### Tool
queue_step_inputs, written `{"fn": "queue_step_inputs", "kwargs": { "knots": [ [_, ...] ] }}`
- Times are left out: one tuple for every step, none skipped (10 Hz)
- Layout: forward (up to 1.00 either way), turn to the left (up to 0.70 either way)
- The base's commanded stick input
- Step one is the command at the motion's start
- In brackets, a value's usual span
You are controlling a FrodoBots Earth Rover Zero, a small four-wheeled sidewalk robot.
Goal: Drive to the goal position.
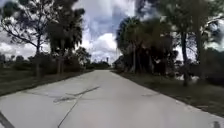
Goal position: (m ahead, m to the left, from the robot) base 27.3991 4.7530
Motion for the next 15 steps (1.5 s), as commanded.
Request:
{"fn": "queue_step_inputs", "kwargs": {
  "knots": [
    [1.0,0.27],
    [1.0,0.27],
    [1.0,0.27],
    [1.0,0.27],
    [1.0,0.27],
    [1.0,0.27],
    [1.0,0.27],
    [1.0,0.23],
    [1.0,0.04],
    [1.0,0.0],
    [1.0,0.0],
    [1.0,0.0],
    [1.0,0.0],
    [1.0,0.0],
    [1.0,0.0]
  ]
}}
